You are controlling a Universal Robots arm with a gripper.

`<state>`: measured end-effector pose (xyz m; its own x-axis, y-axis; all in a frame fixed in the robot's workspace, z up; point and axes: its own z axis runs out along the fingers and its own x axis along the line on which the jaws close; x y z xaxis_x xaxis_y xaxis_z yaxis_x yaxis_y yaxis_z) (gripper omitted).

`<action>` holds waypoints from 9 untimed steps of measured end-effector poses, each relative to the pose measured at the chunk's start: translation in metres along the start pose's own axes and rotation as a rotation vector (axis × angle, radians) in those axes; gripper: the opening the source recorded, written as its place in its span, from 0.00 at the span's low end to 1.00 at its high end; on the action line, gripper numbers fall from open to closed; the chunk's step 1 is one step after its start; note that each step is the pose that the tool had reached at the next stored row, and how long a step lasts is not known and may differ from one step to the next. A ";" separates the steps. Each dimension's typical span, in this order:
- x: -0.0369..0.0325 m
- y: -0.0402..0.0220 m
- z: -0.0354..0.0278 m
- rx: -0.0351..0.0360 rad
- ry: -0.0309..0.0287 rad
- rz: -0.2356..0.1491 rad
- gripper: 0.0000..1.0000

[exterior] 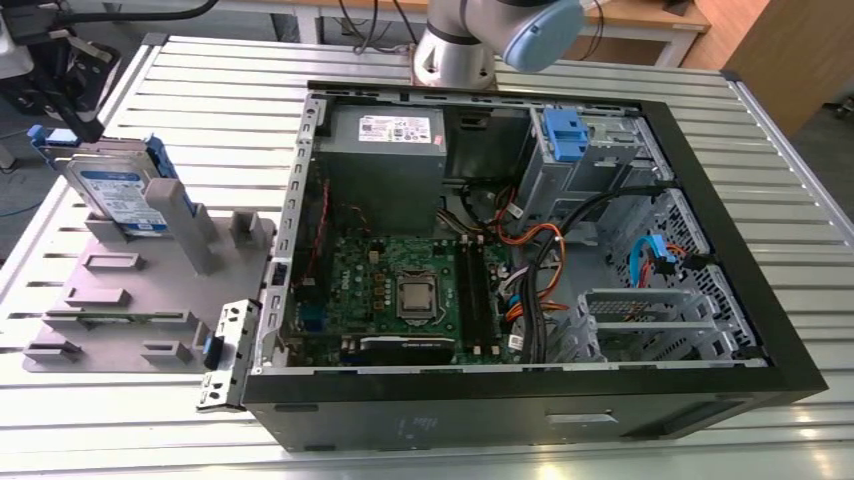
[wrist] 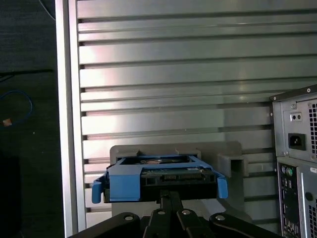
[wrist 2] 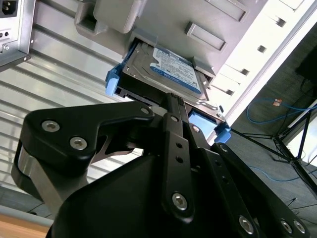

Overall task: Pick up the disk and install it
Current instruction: 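Reach for the disk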

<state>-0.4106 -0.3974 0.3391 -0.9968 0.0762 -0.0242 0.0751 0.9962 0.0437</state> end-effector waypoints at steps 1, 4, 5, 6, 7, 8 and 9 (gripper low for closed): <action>0.0007 0.0003 0.0004 0.0001 0.0001 0.000 0.11; 0.0019 0.0019 0.0014 0.0000 0.0000 0.000 0.11; 0.0020 0.0024 0.0016 0.0000 0.0000 0.000 0.11; 0.0022 0.0029 0.0019 -0.0001 -0.0002 0.000 0.11; 0.0024 0.0032 0.0021 -0.0001 -0.0002 0.000 0.11; 0.0028 0.0035 0.0023 0.0001 0.0000 0.000 0.11; 0.0031 0.0039 0.0026 0.0001 0.0001 0.000 0.11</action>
<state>-0.4134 -0.3932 0.3366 -0.9968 0.0762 -0.0241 0.0751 0.9962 0.0436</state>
